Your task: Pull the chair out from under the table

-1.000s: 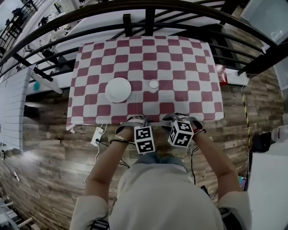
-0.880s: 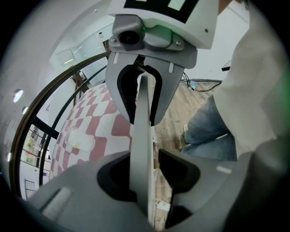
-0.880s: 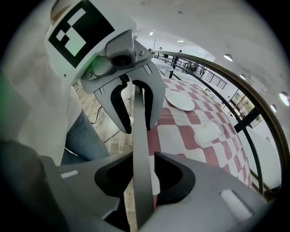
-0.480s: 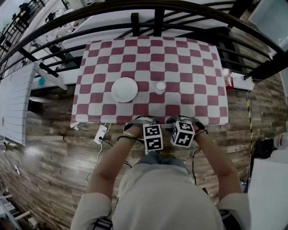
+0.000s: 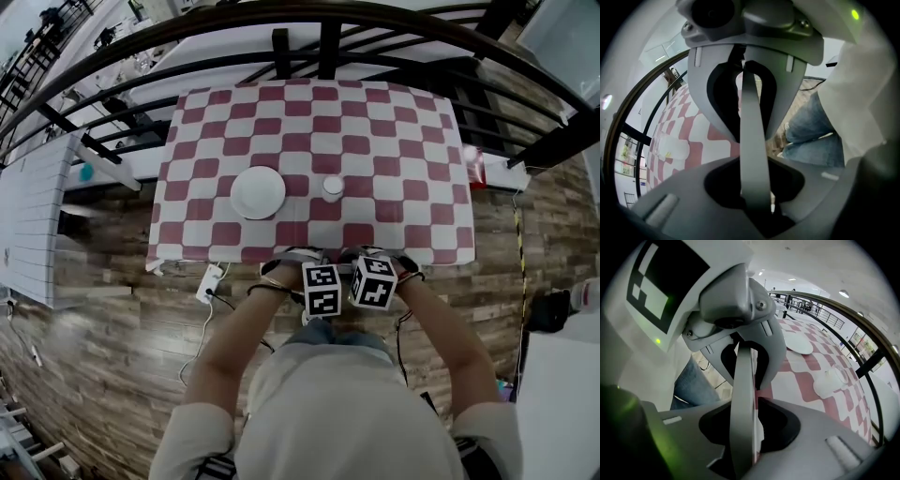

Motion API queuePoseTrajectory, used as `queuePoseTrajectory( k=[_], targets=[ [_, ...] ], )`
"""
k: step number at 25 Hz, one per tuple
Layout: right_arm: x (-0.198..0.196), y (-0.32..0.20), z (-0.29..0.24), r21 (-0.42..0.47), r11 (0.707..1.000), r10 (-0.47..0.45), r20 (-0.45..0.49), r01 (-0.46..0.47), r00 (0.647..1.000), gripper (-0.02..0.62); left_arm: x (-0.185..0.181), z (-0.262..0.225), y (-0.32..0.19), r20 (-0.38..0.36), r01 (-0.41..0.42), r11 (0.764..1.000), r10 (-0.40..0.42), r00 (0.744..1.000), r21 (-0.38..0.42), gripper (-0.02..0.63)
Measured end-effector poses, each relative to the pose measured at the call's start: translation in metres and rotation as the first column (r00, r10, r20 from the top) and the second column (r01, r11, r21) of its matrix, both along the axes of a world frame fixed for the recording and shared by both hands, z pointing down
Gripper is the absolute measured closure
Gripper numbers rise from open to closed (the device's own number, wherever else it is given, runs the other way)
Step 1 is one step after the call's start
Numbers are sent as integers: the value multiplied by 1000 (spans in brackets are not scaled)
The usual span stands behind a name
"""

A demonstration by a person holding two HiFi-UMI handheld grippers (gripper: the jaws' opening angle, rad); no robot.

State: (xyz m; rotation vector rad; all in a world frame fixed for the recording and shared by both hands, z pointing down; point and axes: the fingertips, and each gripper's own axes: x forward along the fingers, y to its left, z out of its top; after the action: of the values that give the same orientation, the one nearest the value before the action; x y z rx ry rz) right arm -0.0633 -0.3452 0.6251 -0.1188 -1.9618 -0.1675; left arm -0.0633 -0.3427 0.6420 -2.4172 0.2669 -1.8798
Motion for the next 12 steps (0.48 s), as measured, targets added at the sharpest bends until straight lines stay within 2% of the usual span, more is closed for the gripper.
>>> queuePoseTrajectory(
  k=[8,12],
  targets=[
    [0,-2,8,-5,1000,-4,-48,4,999,514,1,-1,1,-20,27,997,-29,999,-69,525],
    [0,-1,8,8,1000,-17,-52,18,999,520,0,-1,1,-17,27,997,-29,999,-72,526]
  ],
)
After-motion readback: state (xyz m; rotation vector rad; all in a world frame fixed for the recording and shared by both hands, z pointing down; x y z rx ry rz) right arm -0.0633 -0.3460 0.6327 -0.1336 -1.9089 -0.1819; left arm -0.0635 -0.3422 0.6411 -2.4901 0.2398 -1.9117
